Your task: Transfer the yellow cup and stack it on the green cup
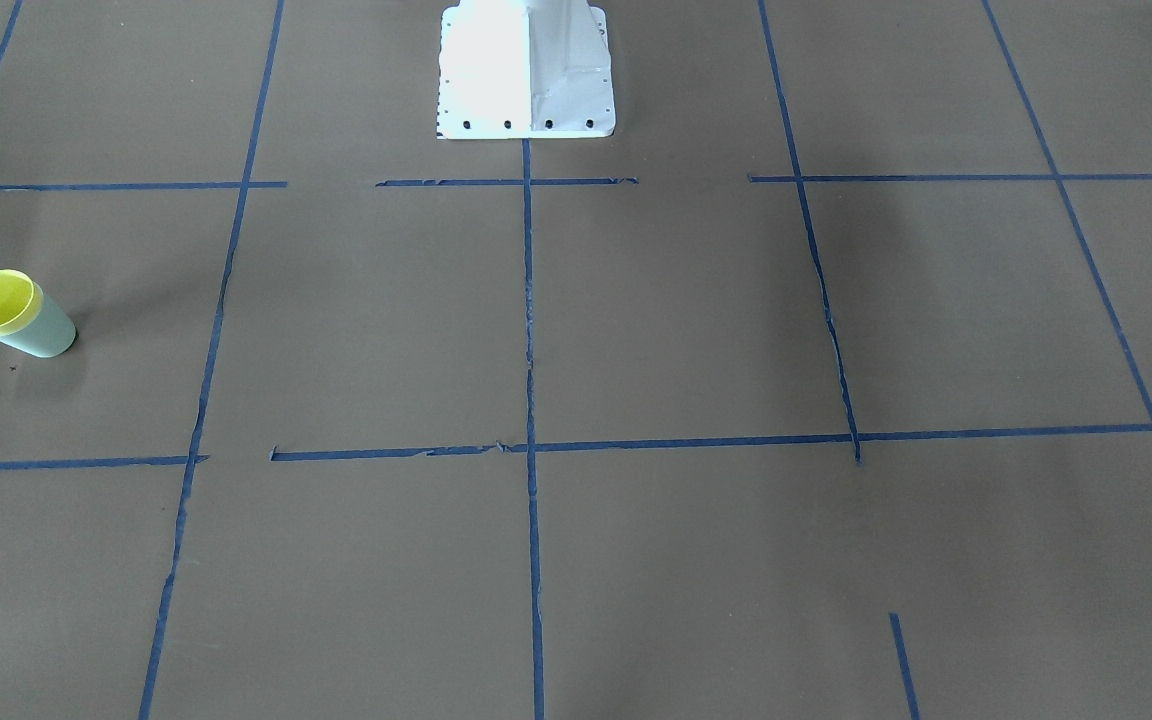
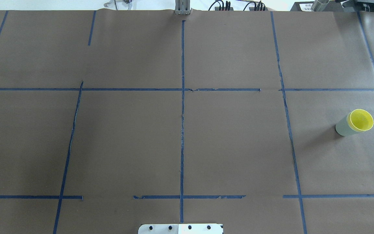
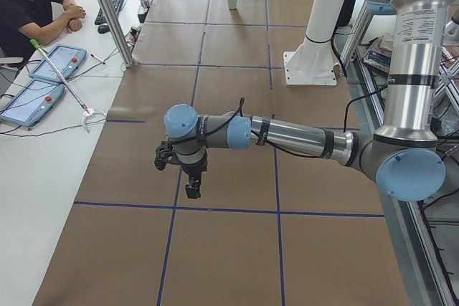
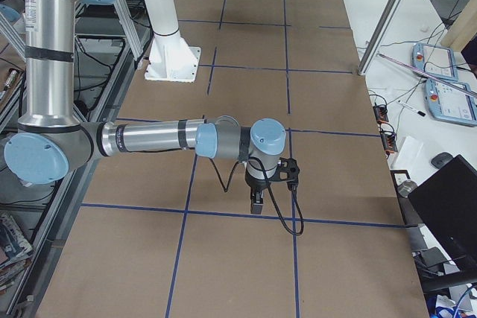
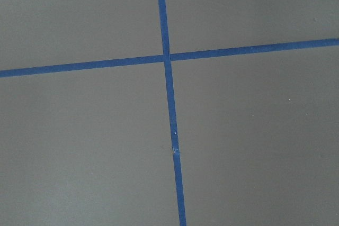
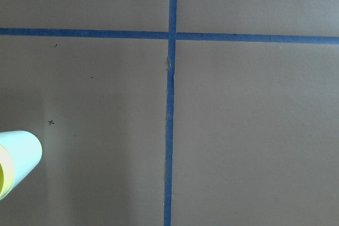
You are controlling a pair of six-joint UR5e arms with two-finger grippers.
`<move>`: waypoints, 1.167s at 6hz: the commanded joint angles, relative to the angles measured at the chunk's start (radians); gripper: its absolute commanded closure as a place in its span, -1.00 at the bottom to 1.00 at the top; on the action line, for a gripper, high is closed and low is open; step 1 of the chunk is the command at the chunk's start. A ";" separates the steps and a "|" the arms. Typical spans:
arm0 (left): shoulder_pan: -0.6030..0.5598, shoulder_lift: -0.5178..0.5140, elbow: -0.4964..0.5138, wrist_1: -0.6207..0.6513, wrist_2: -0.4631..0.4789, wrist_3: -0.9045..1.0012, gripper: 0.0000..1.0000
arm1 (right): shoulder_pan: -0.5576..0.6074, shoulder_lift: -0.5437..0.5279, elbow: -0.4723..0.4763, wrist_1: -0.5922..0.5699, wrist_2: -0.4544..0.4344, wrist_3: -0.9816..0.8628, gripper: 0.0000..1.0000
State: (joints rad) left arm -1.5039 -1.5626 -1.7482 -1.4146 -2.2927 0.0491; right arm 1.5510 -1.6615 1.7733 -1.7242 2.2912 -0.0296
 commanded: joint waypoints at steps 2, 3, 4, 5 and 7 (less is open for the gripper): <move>0.001 0.081 -0.057 -0.004 -0.051 0.003 -1.00 | 0.000 0.000 -0.002 0.000 0.001 0.000 -1.00; -0.001 0.082 -0.059 0.008 -0.051 0.002 -1.00 | 0.000 0.000 -0.002 0.000 0.001 0.002 -1.00; -0.002 0.085 -0.063 0.011 -0.050 0.003 -1.00 | 0.000 0.000 -0.002 0.000 0.001 0.002 -1.00; -0.001 0.093 -0.059 0.011 -0.048 0.005 -1.00 | 0.000 0.000 -0.002 0.000 0.001 0.002 -1.00; -0.002 0.099 -0.094 0.014 -0.051 0.006 -1.00 | 0.000 0.000 -0.002 0.000 0.001 0.002 -1.00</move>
